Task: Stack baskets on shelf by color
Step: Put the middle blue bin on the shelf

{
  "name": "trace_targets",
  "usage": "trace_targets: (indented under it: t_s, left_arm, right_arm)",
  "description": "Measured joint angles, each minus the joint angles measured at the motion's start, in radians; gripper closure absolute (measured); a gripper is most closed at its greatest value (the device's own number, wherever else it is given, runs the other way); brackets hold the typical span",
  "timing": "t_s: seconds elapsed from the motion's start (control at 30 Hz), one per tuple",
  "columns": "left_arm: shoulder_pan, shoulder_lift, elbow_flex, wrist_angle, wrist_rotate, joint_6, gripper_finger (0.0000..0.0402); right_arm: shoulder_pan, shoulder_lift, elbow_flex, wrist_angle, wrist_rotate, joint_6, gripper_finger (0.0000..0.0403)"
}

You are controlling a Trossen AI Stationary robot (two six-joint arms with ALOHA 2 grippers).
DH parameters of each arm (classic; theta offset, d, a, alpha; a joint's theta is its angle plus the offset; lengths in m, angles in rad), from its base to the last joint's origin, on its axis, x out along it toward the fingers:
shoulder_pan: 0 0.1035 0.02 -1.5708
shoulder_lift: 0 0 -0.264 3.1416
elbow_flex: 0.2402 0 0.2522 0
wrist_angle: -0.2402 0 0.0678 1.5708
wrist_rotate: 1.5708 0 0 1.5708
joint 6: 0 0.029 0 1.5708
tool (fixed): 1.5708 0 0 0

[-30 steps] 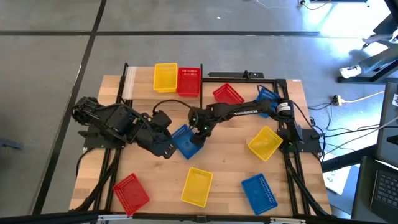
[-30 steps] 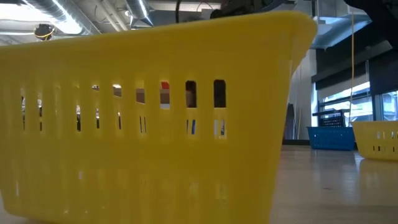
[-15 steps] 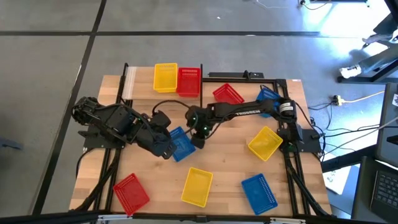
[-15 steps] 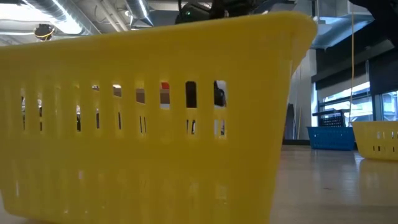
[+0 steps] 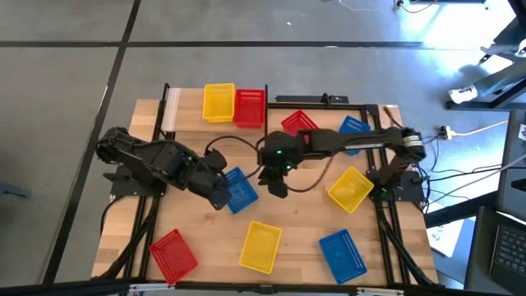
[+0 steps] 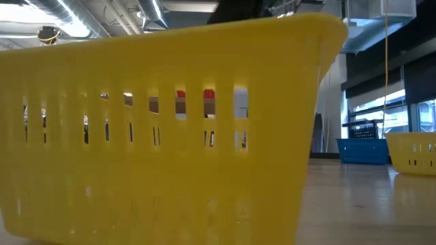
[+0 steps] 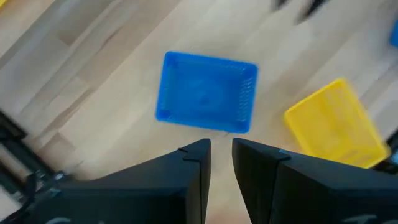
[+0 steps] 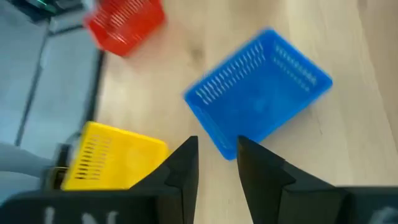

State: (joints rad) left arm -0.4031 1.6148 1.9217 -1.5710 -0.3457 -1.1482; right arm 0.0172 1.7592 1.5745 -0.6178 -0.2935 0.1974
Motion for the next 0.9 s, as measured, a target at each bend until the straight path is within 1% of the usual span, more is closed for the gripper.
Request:
trace_targets:
  t_s: [0.13,0.23,0.33,0.4,0.5,0.63,0.77,0.9]
  left_arm:
    - [0.041,-0.013,-0.100,0.000,0.024,0.008,0.0343]
    - [0.080,-0.012,-0.163,0.001,0.033,0.033,0.0343]
    - [0.121,-0.014,-0.228,0.002,0.102,0.076,0.0343]
    - [0.155,-0.012,-0.284,0.050,0.138,0.124,0.0343]
    - [0.204,-0.011,-0.369,0.168,0.160,0.186,0.0343]
    - [0.253,-0.013,-0.450,0.252,0.161,0.260,0.0343]
    - [0.303,-0.012,-0.538,0.388,0.165,0.319,0.0343]
    - [0.347,-0.012,-0.605,0.459,0.204,0.363,0.0343]
  right_arm:
    - [0.017,-0.094,0.000,-0.003,0.016,-0.027,0.0299]
    - [0.027,-0.159,0.000,-0.005,0.020,-0.089,0.0299]
    - [0.042,-0.222,0.000,-0.008,0.023,-0.152,0.0299]
    - [0.054,-0.260,0.000,-0.007,0.011,-0.191,0.0299]
    - [0.072,-0.307,0.000,-0.010,0.008,-0.232,0.0299]
    - [0.094,-0.352,0.000,-0.016,0.011,-0.238,0.0299]
    - [0.112,-0.379,0.000,-0.016,0.011,-0.240,0.0299]
    - [0.123,-0.391,0.000,-0.017,0.012,-0.238,0.0299]
